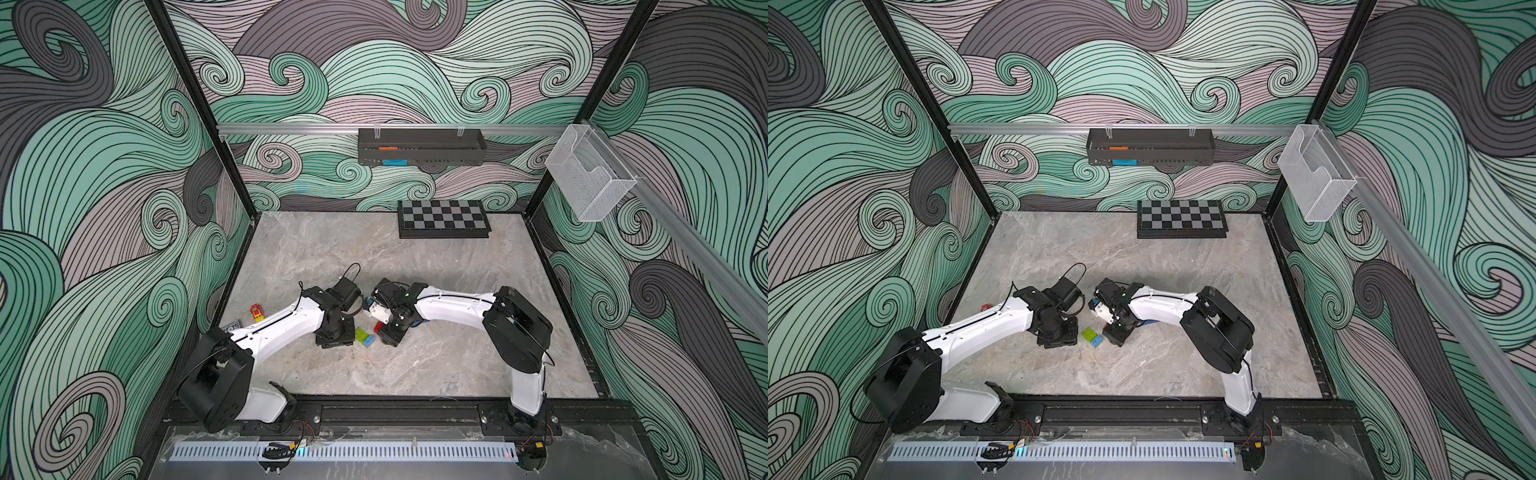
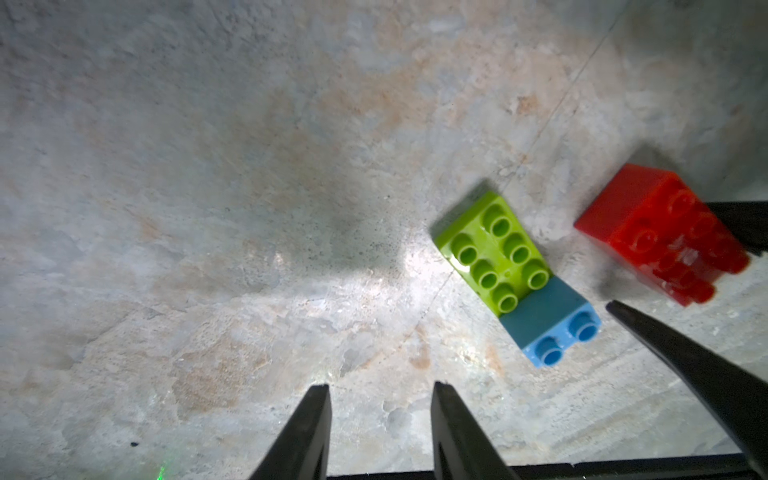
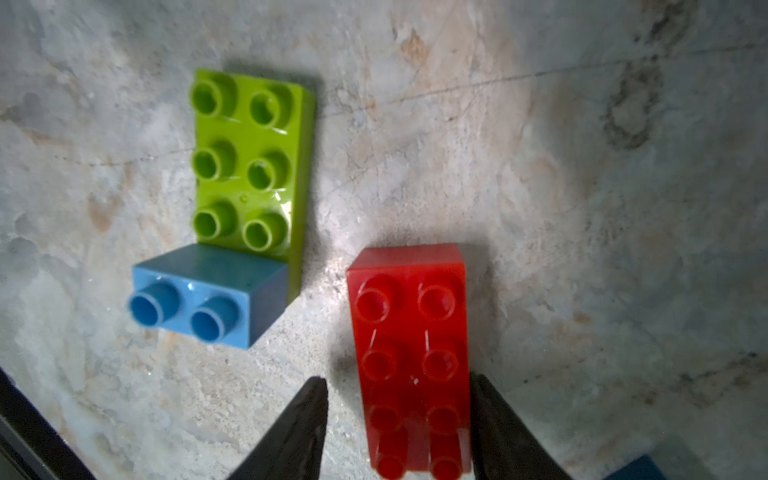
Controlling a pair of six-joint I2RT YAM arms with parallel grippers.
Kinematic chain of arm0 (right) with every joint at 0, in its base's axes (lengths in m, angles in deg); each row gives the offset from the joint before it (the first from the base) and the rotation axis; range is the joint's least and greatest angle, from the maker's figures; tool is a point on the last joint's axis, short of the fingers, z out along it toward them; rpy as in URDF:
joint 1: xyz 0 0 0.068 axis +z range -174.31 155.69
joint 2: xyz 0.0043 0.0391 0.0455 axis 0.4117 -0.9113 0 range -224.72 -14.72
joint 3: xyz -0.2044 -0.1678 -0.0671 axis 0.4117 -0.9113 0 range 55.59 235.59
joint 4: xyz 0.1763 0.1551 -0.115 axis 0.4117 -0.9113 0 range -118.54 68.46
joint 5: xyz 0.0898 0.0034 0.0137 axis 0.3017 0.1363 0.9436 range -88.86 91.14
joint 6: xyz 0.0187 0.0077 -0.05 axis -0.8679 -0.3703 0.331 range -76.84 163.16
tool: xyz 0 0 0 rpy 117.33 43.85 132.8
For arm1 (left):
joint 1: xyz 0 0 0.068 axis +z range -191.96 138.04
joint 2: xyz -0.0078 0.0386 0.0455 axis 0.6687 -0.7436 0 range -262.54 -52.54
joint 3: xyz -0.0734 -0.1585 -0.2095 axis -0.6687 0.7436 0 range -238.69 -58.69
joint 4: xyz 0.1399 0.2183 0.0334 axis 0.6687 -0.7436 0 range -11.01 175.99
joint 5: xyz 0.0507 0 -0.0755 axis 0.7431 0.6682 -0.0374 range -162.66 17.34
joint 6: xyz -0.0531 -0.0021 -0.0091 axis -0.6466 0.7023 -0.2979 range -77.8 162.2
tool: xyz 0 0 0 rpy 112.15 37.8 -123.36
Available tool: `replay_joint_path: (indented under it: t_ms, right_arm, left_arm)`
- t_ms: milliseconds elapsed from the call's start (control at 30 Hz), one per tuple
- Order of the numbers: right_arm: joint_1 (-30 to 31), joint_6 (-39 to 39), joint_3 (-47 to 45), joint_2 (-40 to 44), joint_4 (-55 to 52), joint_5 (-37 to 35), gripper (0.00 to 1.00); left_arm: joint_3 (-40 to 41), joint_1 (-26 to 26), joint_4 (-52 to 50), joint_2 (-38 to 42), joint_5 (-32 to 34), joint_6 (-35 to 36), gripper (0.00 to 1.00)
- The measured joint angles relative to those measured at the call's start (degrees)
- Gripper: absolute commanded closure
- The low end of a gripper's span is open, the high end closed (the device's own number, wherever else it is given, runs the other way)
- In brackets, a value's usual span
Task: Assemble the number 5 with lego
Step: Pick up the lego brick from the center of the board.
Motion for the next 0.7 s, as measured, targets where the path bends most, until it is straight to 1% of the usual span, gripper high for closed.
replay_joint_path:
  t_ms: [133, 233, 400, 500, 600, 700]
  right_arm:
    - [0.0, -0.07, 0.0, 0.0, -0.09, -0.74, 0.43]
    - [0.24, -0.24, 0.02, 0.0, -0.22, -1.18, 0.45]
    - [0.55, -0.46, 0.68, 0.0, -0.55, -1.6, 0.52]
    - [0.66, -0.76, 0.96, 0.0, -0.61, -1.79, 0.6]
    - [0.87, -0.76, 0.96, 0.0, -0.72, -1.92, 0.66]
    - [0.87, -0.76, 0.96, 0.0, -0.74, -2.05, 0.68]
  left_arm:
    - [0.31, 0.11, -0.04, 0.0, 0.0, 0.02, 0.56]
    - [0.66, 0.11, -0.04, 0.0, 0.0, 0.02, 0.56]
    - [1.07, 0.11, -0.02, 0.02, 0.0, 0.02, 0.56]
    - [1.18, 0.11, 0.0, 0.09, 0.0, -0.02, 0.56]
    - [1.73, 0.11, 0.02, 0.55, 0.0, -0.26, 0.56]
    - [2.01, 0.11, 0.04, 0.74, -0.02, -0.39, 0.56]
